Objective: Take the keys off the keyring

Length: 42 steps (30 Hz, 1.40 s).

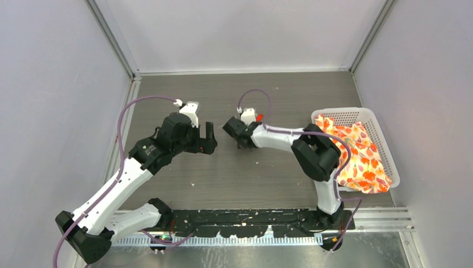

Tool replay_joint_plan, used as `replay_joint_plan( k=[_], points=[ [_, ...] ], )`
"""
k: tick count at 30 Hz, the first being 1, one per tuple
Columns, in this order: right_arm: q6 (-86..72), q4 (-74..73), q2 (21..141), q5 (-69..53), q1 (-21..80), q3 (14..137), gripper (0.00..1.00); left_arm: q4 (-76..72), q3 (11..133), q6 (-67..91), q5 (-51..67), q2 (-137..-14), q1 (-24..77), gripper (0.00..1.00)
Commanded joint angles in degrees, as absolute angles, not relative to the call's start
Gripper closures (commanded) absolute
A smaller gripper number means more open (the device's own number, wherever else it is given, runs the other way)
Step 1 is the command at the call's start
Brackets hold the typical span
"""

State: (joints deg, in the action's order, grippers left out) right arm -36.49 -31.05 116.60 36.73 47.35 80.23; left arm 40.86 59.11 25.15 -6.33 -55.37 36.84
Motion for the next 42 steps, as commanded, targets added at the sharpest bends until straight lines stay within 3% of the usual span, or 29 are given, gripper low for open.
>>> replay_joint_plan(
  k=[1, 7, 20, 25, 32, 42],
  points=[
    [-46.44, -35.38, 109.25, 33.34, 56.49, 71.14, 0.33, 40.62, 60.77, 25.52, -5.76, -53.71, 36.62, 0.01],
    [-52.34, -34.0, 100.02, 32.87, 63.58, 66.94, 0.27, 39.58, 59.31, 26.71, -4.95, -53.41, 36.56, 0.01],
    [-39.24, -24.03, 96.17, 25.01, 51.19, 63.84, 0.25, 34.81, 54.65, 30.94, -1.03, -55.04, 36.49, 0.03],
    [-42.41, -25.4, 94.51, 23.3, 51.22, 60.97, 0.38, 30.16, 50.74, 34.16, 5.28, -55.6, 36.49, 0.16],
    [-48.02, -23.98, 87.88, 23.77, 52.07, 52.3, 0.43, 19.92, 45.11, 37.67, 5.75, -64.3, 40.74, 0.34],
    [-57.31, -25.84, 72.05, 30.0, 50.52, 39.43, 0.53, 15.97, 54.42, 36.7, -2.18, -86.14, 53.16, 0.43]
  ],
)
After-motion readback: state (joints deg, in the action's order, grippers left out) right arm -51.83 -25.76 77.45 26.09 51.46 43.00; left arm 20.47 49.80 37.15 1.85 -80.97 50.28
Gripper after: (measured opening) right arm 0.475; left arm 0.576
